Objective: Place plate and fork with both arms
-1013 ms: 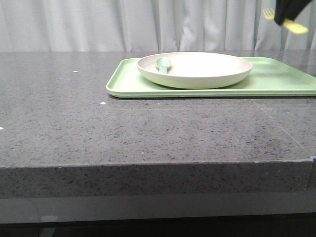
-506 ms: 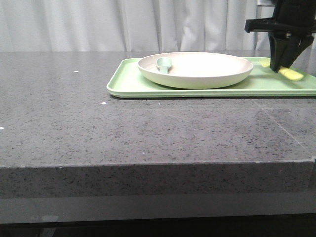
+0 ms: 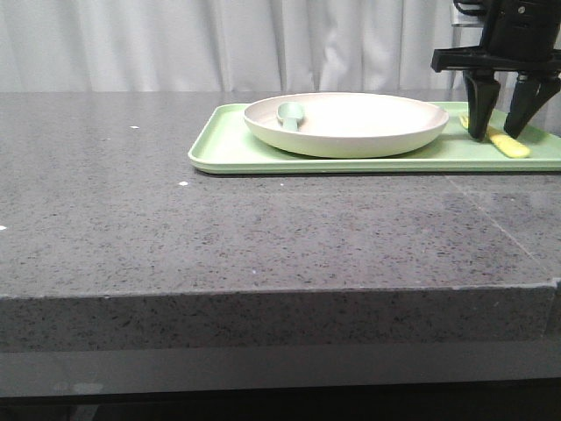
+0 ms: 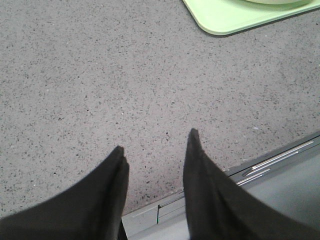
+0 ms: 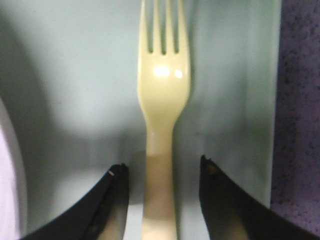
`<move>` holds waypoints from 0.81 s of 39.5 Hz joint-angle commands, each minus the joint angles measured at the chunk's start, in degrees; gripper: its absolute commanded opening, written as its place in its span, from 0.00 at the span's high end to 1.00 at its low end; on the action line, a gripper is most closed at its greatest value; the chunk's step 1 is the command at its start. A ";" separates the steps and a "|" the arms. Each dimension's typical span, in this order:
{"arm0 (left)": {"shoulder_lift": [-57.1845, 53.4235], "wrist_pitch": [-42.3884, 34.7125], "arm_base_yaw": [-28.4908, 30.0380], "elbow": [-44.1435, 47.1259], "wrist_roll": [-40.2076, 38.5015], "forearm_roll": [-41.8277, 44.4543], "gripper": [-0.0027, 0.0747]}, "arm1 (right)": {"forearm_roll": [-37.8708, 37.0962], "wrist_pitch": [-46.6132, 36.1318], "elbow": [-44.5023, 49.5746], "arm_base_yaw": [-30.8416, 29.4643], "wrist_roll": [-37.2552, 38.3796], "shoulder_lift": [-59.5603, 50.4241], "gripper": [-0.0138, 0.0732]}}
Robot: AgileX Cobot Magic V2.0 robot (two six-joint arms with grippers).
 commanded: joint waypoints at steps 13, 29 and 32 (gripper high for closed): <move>0.04 -3.95 0.14 -1.59 -0.22 -0.71 0.63 | 0.02 5.13 -1.55 2.07 -0.74 -14.58 0.39; 0.04 -3.95 0.14 -1.59 -0.22 -0.71 0.63 | -0.03 0.41 10.21 7.19 -3.14 -33.50 0.39; 0.04 -3.95 0.14 -1.59 -0.22 -0.71 0.63 | -0.26 -2.07 14.87 7.19 -3.14 -37.14 0.39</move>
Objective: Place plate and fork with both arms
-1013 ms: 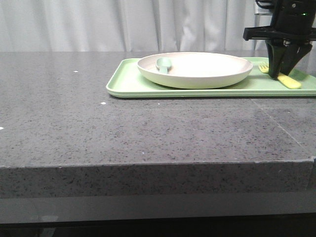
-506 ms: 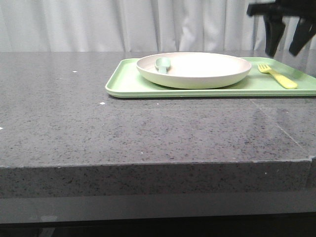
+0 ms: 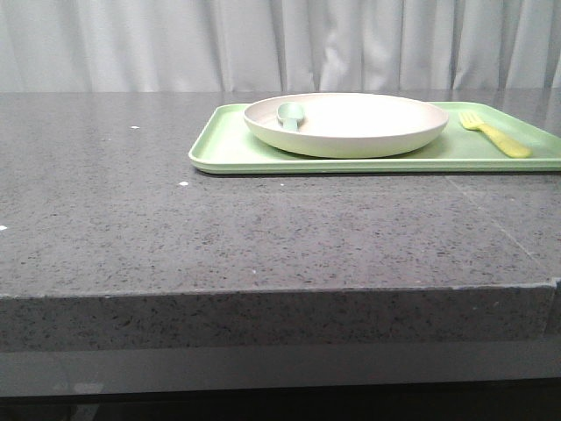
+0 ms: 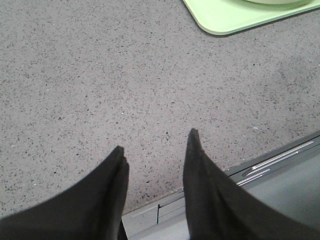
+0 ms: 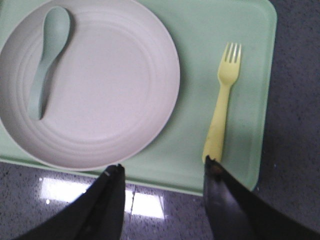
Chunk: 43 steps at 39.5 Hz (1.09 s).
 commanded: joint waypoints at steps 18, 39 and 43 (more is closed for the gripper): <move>0.04 -4.55 0.14 -1.59 -0.22 -0.71 0.63 | -4.84 -15.31 30.40 -0.84 -1.04 -29.04 0.39; 0.04 -6.43 0.14 -1.59 -0.22 -0.71 0.63 | -4.84 -21.56 51.82 -0.84 -1.05 -53.80 0.39; 0.04 -6.43 0.14 -1.59 -0.22 -0.71 0.63 | -4.84 -23.02 54.52 -0.84 -1.05 -56.59 0.39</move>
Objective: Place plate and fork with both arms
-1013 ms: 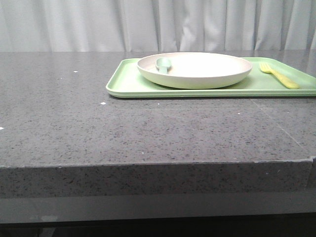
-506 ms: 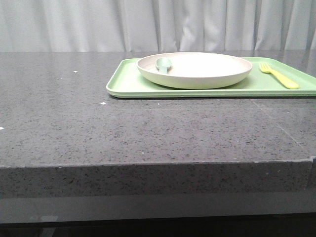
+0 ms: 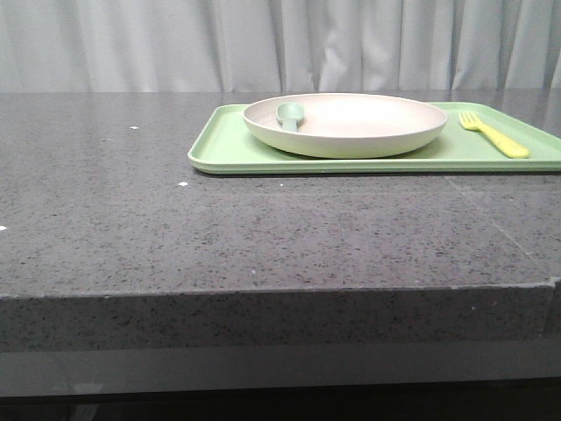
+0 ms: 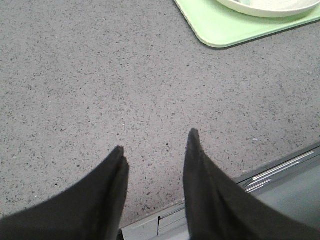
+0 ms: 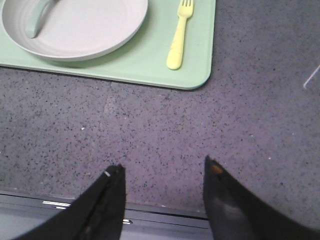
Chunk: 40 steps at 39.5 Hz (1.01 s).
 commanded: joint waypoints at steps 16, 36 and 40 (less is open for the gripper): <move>0.04 -4.27 0.14 -1.59 -0.22 -0.71 0.99 | -0.84 -7.07 1.89 -0.24 -0.62 -3.05 0.88; 0.04 -4.67 0.14 -1.59 -0.22 -0.71 0.99 | -0.78 -7.46 1.89 -0.24 -0.62 -3.05 0.92; 0.04 -4.67 0.14 -1.59 -0.22 -0.71 0.99 | -0.78 -7.46 1.89 -0.24 -0.62 -3.05 0.92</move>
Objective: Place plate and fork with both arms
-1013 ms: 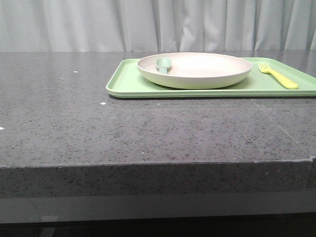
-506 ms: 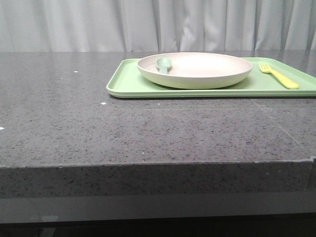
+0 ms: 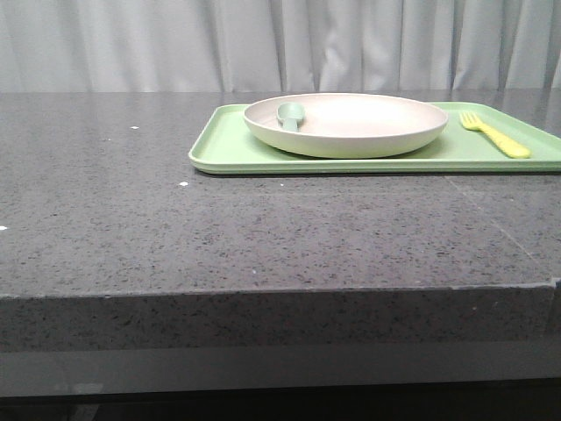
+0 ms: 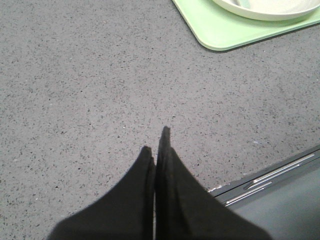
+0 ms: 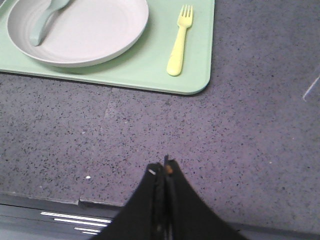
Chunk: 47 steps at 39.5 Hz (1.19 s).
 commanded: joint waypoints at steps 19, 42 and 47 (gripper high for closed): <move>-19.17 -25.88 11.13 18.02 -0.32 -0.75 0.99 | -0.78 -4.22 -1.23 -0.24 -0.49 0.13 0.92; -38.97 -54.17 18.54 46.26 -0.32 -1.77 0.99 | -0.78 -4.22 -1.23 -0.24 -0.49 0.13 0.92; -38.87 -54.43 17.48 46.28 -0.32 -1.77 0.99 | -0.78 -4.15 -1.23 -0.24 -0.49 0.13 0.92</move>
